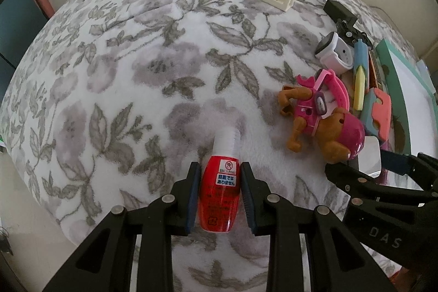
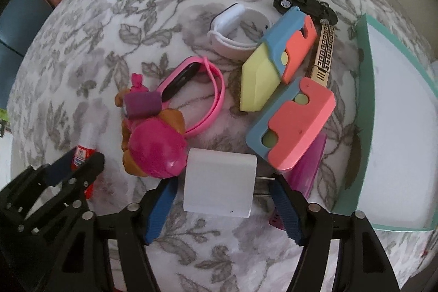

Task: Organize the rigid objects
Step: 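Grasp the white charger plug with the right gripper and lift it, then carry the red bottle and white charger into the tray and release both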

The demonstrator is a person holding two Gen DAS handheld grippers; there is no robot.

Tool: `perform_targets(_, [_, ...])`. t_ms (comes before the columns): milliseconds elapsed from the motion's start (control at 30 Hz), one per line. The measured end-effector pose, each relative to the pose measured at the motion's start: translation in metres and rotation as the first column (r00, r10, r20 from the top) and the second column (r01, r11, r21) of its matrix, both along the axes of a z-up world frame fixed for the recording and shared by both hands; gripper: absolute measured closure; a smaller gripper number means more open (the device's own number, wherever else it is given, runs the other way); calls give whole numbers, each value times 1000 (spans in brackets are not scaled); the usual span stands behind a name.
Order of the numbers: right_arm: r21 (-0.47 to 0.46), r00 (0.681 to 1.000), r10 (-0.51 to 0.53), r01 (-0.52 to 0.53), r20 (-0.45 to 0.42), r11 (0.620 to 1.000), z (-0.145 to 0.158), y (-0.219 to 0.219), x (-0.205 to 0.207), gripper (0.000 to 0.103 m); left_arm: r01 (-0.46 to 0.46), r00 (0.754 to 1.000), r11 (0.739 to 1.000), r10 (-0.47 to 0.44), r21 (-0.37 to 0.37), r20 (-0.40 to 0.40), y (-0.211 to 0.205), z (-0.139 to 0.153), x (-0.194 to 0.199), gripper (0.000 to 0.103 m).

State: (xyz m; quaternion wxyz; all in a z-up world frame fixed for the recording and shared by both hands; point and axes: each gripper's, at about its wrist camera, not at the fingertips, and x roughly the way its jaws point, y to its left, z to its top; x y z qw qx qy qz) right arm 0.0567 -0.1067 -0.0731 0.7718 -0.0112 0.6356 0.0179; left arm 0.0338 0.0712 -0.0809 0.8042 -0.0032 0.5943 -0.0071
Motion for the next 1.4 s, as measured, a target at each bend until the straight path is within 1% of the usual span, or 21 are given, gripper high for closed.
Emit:
perform_targets(67, [-21, 1000, 6, -6, 10, 1000, -1, 4, -3, 42, 0, 1000, 1000, 0, 1, 2, 0, 0, -1, 73])
perform_targets(200, [0, 1000, 3, -3, 20, 1000, 1, 1, -9, 43, 1, 1000, 1000, -1, 10, -3, -3, -1, -1, 73])
perform_targets(333, [22, 1000, -1, 0, 23, 1000, 5, -6, -17, 43, -7, 1000, 1000, 7, 16, -23, -7, 1, 5, 73])
perform_targets(467, [64, 999, -15, 12, 37, 998, 15, -17, -23, 43, -26, 999, 1000, 25, -8, -41, -2, 5, 14, 73])
perform_targets(667, [127, 998, -28, 21, 51, 992, 33, -32, -25, 43, -54, 998, 998, 54, -11, -39, 3, 22, 22, 73])
perform_targets(833, [161, 994, -37, 21, 101, 987, 55, -40, -31, 43, -68, 998, 998, 68, -8, -3, -5, 51, 30, 73])
perform_targets(900, [168, 991, -51, 30, 122, 985, 60, -51, -33, 43, -60, 998, 998, 60, -11, 18, -15, 65, 36, 73])
perform_targets(967, [155, 987, -78, 55, 144, 986, 64, -62, -32, 43, -42, 998, 999, 43, -20, 34, -30, 77, 42, 73])
perform_targets(1033, [135, 980, -123, 102, 154, 986, 68, -80, -31, 43, -24, 999, 1000, 25, -12, 45, -45, 85, 48, 73])
perform_targets(1100, [135, 973, -174, 154, 152, 979, 68, -99, -30, 43, -10, 999, 1000, 10, -3, 52, -66, 91, 55, 73])
perform_targets(1167, [127, 958, -242, 223, 154, 966, 69, -124, -30, 43, 10, 999, 1000, -10, -2, 50, -83, 96, 57, 73])
perform_targets(1300, [52, 921, -348, 344, 177, 937, 71, -167, -33, 43, 69, 997, 998, -68, -13, 37, -132, 101, 62, 73])
perform_targets(1400, [61, 898, -404, 399, 177, 915, 71, -193, -38, 42, 105, 994, 994, -104, -26, 35, -164, 104, 64, 73])
